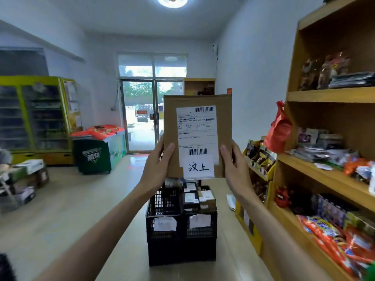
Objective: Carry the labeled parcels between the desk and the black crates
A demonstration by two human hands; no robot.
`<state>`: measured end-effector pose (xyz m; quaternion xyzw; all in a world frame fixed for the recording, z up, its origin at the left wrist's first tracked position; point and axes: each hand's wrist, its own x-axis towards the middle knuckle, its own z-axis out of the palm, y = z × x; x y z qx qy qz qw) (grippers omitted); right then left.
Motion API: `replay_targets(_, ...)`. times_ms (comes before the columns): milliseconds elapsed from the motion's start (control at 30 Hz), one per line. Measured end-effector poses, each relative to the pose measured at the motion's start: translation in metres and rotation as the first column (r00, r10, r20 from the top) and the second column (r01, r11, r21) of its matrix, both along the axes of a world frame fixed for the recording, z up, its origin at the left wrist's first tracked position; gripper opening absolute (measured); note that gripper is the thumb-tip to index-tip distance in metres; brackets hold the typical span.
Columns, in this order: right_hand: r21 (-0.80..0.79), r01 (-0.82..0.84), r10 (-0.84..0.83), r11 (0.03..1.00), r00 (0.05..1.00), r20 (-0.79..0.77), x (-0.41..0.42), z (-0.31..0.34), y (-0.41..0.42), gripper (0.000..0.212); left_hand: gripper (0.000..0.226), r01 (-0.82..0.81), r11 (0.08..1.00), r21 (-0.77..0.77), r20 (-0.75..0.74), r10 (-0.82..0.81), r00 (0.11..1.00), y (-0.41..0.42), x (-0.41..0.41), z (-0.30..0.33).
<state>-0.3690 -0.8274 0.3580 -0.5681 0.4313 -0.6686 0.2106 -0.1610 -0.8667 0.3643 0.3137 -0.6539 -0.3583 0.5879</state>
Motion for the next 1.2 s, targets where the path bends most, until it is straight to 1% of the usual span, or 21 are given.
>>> replay_targets(100, 0.008, -0.030, 0.030, 1.000, 0.999, 0.026, 0.028, 0.000, -0.033, 0.056, 0.056, -0.020, 1.000, 0.022, -0.008, 0.020, 1.000, -0.029, 0.031, 0.000)
replay_targets(167, 0.017, -0.028, 0.028, 0.999, 1.000, -0.007, 0.046, 0.001, -0.052, 0.058, 0.052, -0.028, 0.999, 0.015, -0.017, 0.028, 0.999, -0.048, 0.047, -0.001)
replay_targets(267, 0.021, -0.039, 0.039, 0.999, 0.999, -0.005, 0.066, 0.001, -0.080, 0.060, 0.048, -0.025, 1.000, 0.003, -0.031, 0.025, 0.999, -0.075, 0.067, -0.004)
replay_targets(400, 0.049, -0.044, 0.045, 0.998, 0.999, -0.005, 0.082, -0.009, -0.116, 0.081, 0.047, -0.042, 0.999, 0.018, -0.044, 0.043, 0.998, -0.105, 0.082, -0.012)
replay_targets(600, 0.062, -0.058, 0.058, 0.996, 0.998, 0.010, 0.083, -0.021, -0.167, 0.086, 0.047, -0.047, 0.998, 0.037, -0.018, 0.048, 0.999, -0.158, 0.084, -0.024)
replay_targets(733, 0.065, -0.090, 0.089, 0.994, 0.996, 0.027, 0.064, -0.034, -0.223, 0.085, 0.047, -0.066, 0.996, 0.057, 0.003, 0.066, 0.998, -0.208, 0.063, -0.036)
replay_targets(800, 0.072, -0.108, 0.106, 0.991, 0.994, 0.042, 0.057, -0.036, -0.244, 0.079, 0.044, -0.071, 0.995, 0.065, 0.012, 0.071, 0.997, -0.227, 0.057, -0.038)
replay_targets(900, 0.043, -0.166, 0.163, 0.985, 0.984, 0.075, 0.040, -0.034, -0.290, 0.052, 0.042, -0.118, 0.991, 0.055, 0.021, 0.117, 0.993, -0.265, 0.040, -0.032)
replay_targets(1033, 0.005, -0.217, 0.215, 0.976, 0.970, 0.112, 0.021, -0.025, -0.348, 0.035, 0.045, -0.157, 0.987, 0.029, 0.049, 0.155, 0.987, -0.322, 0.019, -0.019)
replay_targets(1067, -0.002, -0.225, 0.223, 0.974, 0.968, 0.112, 0.016, -0.023, -0.364, 0.032, 0.046, -0.165, 0.986, 0.019, 0.056, 0.163, 0.985, -0.336, 0.014, -0.016)
replay_targets(1200, -0.003, -0.233, 0.232, 0.972, 0.968, 0.096, 0.007, -0.023, -0.426, 0.043, 0.048, -0.202, 0.979, 0.017, 0.060, 0.200, 0.978, -0.387, 0.008, -0.015)
